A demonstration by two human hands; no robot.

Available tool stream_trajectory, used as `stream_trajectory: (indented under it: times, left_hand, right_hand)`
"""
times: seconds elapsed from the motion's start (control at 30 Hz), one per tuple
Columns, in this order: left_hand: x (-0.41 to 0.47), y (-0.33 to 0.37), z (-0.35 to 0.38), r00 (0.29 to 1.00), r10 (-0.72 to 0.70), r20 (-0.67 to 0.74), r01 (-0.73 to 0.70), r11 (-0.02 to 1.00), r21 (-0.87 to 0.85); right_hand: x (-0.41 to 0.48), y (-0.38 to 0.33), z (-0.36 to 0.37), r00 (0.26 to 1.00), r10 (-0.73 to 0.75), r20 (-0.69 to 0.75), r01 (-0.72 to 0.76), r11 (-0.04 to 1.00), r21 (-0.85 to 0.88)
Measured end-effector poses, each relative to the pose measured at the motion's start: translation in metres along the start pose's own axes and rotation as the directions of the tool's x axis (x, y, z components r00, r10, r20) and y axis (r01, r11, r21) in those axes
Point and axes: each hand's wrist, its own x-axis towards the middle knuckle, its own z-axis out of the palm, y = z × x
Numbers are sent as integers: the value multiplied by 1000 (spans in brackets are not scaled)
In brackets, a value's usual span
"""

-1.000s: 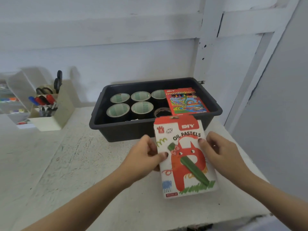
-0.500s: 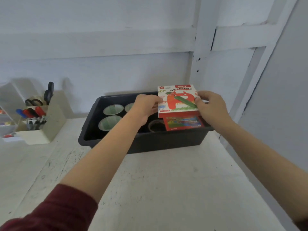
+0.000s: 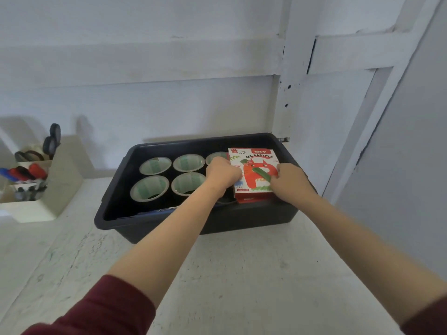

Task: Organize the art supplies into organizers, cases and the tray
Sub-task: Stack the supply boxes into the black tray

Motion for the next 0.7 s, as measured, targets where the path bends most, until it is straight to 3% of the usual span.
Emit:
stream_trajectory:
  times: [0.23,0.43,0.53,0.63,0.7]
  left_hand:
    - [-9,-5,-8,990,138,19,-139,976,168]
    - [-27,-33,-70,930,288,-228,-203,921,332]
    - [-36,-60,-116,860,314,-402,-94,872,480]
    - [-44,-92,-152,877,151,-456,90,881,465]
    - [-49,-106,-162,899,21,-437,172,902,397]
  right_hand:
    - [1,4,4,997,-54,-53,49,994,-97]
    - [2,12,-14,966,-172,-195,156,983,-97]
    - [3,20,-24,989,-23,-148,11,997,-78]
    - [7,27,-26,986,161,46,-160,986,-39]
    - [9,30,-22,974,210,80,-216,974,65]
